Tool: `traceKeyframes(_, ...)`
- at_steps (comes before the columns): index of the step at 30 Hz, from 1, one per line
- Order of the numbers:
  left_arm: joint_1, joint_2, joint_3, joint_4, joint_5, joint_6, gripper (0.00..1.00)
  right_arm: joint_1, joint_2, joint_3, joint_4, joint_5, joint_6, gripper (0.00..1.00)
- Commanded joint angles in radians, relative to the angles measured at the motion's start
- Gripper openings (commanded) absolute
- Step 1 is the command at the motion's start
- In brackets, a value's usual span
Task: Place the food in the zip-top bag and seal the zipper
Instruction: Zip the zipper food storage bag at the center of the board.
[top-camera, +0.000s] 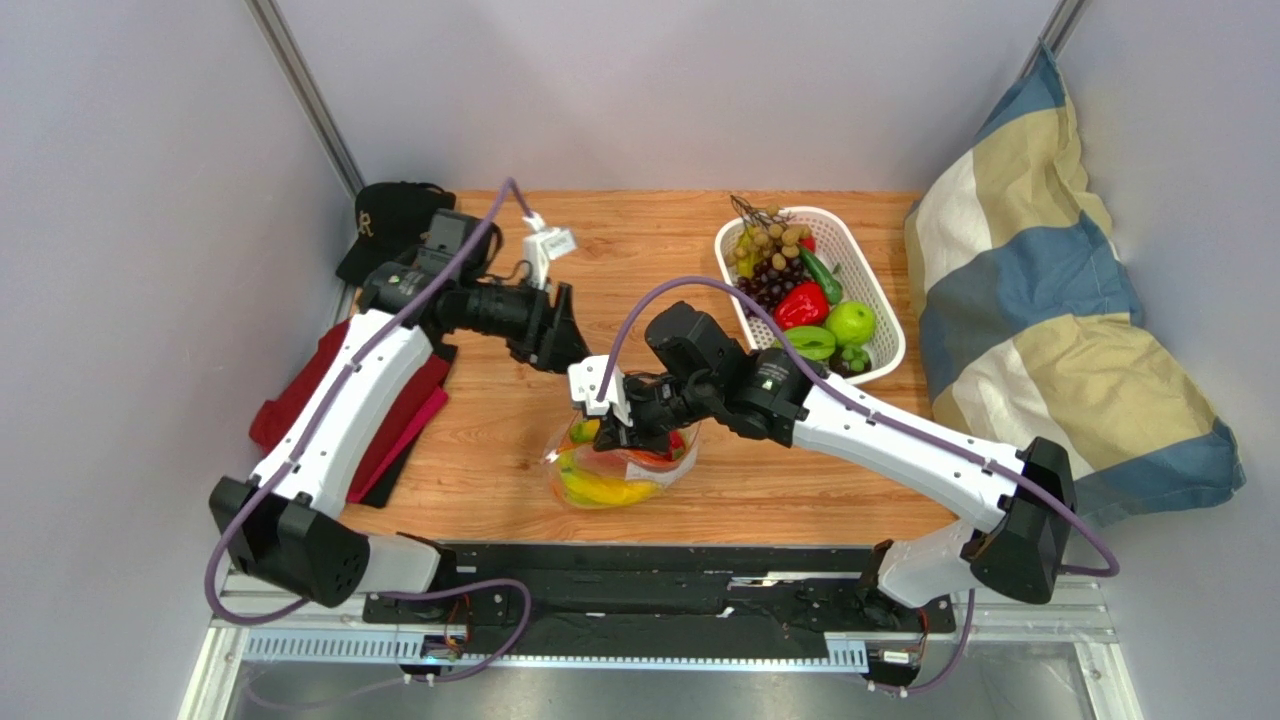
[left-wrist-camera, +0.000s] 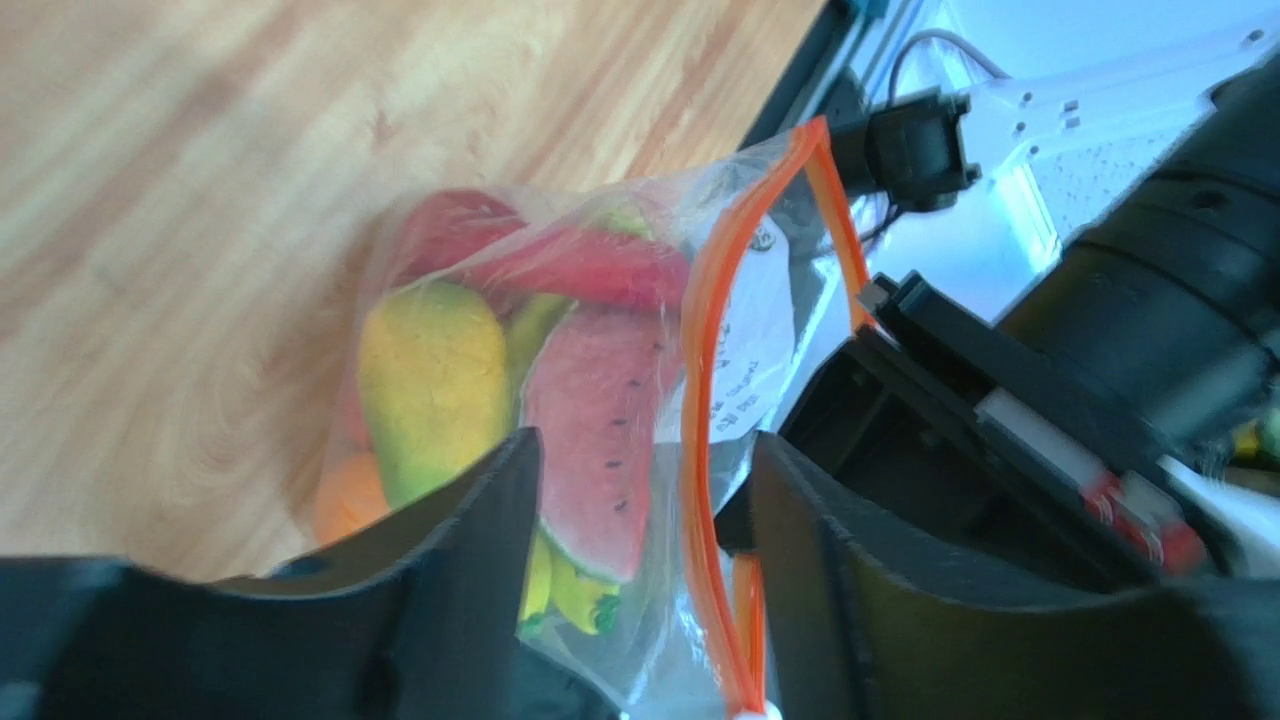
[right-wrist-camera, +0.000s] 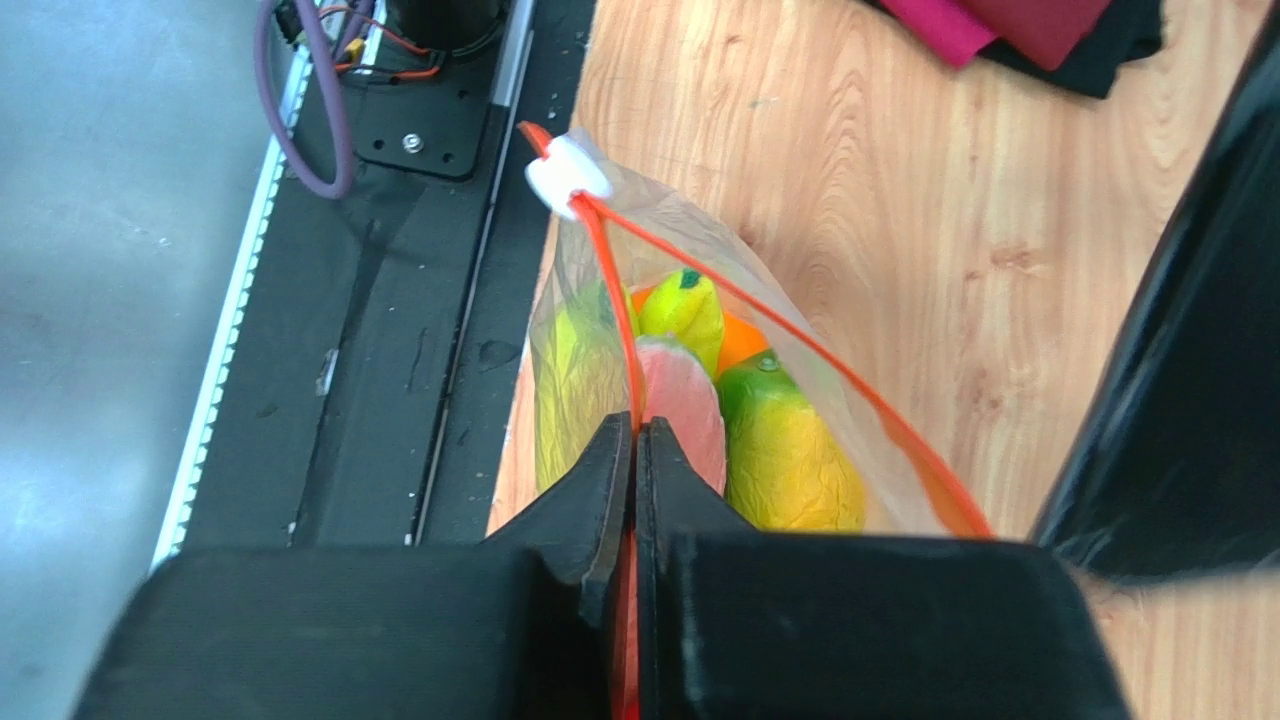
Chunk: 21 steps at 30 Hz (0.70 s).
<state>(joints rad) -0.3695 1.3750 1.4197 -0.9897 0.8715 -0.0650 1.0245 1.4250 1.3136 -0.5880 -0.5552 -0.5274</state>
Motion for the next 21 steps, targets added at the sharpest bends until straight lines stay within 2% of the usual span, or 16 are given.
traceKeyframes(1, 0.157, -0.12, -0.014, 0.065, 0.098, -0.019, 0.74, 0.005, -0.067, -0.039, 0.162, 0.031, 0.056, 0.0)
traceKeyframes(2, 0.241, -0.138, -0.016, 0.062, 0.122, 0.028, 0.78, 0.005, -0.067, -0.04, 0.165, 0.037, 0.058, 0.0)
traceKeyframes(3, 0.276, -0.177, -0.024, 0.053, 0.168, 0.063, 0.79, 0.005, -0.066, -0.04, 0.169, 0.047, 0.06, 0.0)
traceKeyframes(4, 0.311, -0.195, -0.028, 0.011, 0.176, 0.19, 0.81, 0.005, -0.066, -0.04, 0.171, 0.052, 0.06, 0.0)
traceKeyframes(9, 0.513, -0.332, -0.123, -0.116, 0.24, 0.473, 0.8, 0.003, -0.058, -0.031, 0.204, 0.077, 0.079, 0.0)
traceKeyframes(10, 0.532, -0.343, -0.136, -0.186, 0.251, 0.525, 0.8, 0.002, -0.055, -0.025, 0.205, 0.078, 0.083, 0.0)
traceKeyframes(12, 0.579, -0.373, -0.169, -0.277, 0.288, 0.741, 0.79, 0.003, -0.049, -0.011, 0.208, 0.083, 0.087, 0.0)
traceKeyframes(13, 0.584, -0.385, -0.185, -0.349, 0.294, 0.825, 0.78, 0.003, -0.043, -0.01, 0.211, 0.081, 0.089, 0.0)
traceKeyframes(17, 0.589, -0.486, -0.327, -0.415, 0.297, 1.12, 0.77, 0.0, -0.025, 0.007, 0.214, 0.081, 0.102, 0.0)
traceKeyframes(19, 0.589, -0.522, -0.381, -0.368, 0.305, 1.149, 0.75, -0.004, -0.021, 0.009, 0.22, 0.077, 0.104, 0.0)
traceKeyframes(21, 0.587, -0.562, -0.448, -0.269, 0.325, 1.102, 0.73, -0.003, -0.018, 0.012, 0.224, 0.074, 0.107, 0.0)
